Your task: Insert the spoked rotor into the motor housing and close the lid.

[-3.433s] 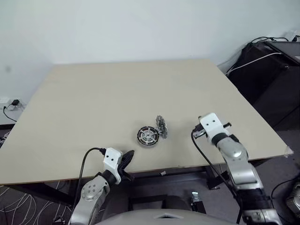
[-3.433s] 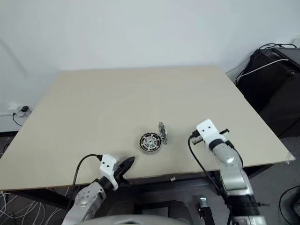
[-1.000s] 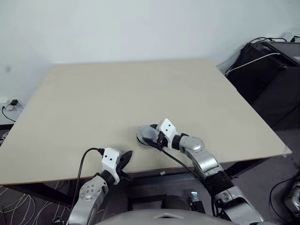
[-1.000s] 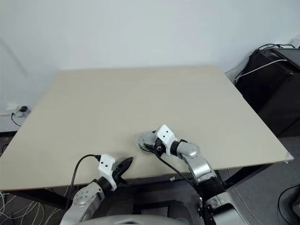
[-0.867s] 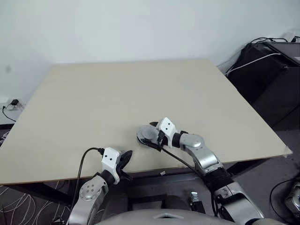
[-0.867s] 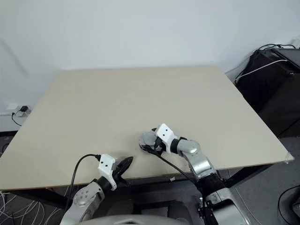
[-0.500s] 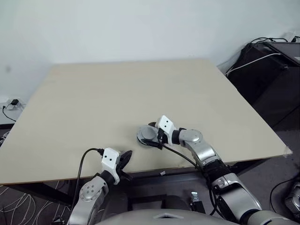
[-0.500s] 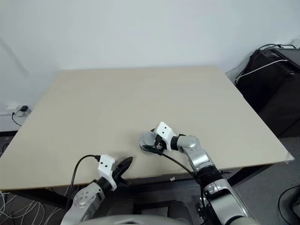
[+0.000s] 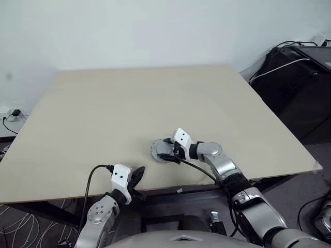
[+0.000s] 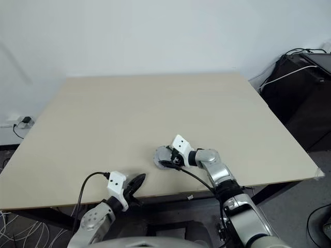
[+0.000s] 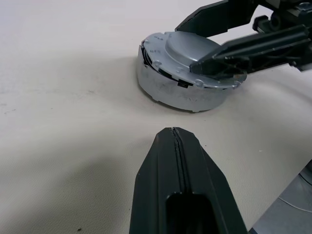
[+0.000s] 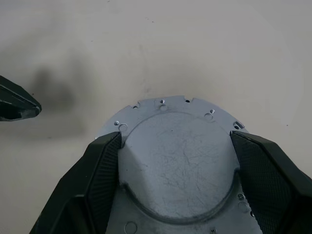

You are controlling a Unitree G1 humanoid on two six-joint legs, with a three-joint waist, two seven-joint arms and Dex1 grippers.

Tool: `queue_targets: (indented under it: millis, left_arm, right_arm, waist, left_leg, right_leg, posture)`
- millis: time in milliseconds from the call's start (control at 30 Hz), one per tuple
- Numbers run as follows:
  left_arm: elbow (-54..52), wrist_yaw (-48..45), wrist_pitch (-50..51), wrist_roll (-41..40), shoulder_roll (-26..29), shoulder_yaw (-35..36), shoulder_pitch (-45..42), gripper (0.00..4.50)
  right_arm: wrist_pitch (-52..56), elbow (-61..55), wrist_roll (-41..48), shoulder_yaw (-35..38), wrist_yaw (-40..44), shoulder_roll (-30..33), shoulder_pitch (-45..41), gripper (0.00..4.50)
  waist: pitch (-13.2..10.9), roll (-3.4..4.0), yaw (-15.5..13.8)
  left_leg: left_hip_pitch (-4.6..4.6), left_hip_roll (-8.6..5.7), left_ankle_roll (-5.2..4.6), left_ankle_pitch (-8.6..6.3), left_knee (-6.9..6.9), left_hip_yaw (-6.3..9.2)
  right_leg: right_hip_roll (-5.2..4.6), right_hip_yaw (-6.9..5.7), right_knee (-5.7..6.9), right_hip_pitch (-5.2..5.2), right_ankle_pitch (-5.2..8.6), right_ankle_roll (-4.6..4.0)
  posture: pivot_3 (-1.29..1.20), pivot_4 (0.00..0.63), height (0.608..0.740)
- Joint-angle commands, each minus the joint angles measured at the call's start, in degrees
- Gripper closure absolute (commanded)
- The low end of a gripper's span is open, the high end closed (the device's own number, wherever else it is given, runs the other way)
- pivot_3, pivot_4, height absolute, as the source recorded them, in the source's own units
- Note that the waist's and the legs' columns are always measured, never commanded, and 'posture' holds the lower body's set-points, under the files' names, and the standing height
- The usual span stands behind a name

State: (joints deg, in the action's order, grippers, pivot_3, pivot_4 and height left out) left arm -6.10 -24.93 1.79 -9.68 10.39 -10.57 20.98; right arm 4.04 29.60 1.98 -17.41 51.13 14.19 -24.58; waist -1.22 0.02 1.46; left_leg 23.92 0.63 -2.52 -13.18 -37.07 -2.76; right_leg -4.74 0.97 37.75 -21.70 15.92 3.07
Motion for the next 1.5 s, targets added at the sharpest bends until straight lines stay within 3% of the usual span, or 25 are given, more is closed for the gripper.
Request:
queue_targets:
  millis: [33,1500]
  left_arm:
    - [-2.47,0.29,-1.31,-0.12,-0.29,0.26,-0.29,4.50]
    - [-2.89,0.13,-0.55,-0.28,-0.72,-0.28,-0.05,4.50]
  right_arm:
    - [0.75,-1.24,1.11,1.61,-0.26,-0.48,-0.70,1.25]
    - [5.70,-1.80,-5.49,-1.58,-9.20,-0.92,-0.17,1.25]
  waist:
    - [0.00,0.00,0.00]
    - [0.12,0.17,0.49]
  left_leg:
    - [0.00,0.00,0.00,0.00,0.01,0.00]
    - [-0.09,-0.01,0.00,0.00,0.02,0.01]
  right_leg:
    - [0.00,0.00,0.00,-0.01,0.00,0.00]
    - [-0.20,-0.11,0.11,0.05,-0.06,-0.10]
  posture:
    - [0.00,0.000,0.740]
    - [0.00,0.000,0.740]
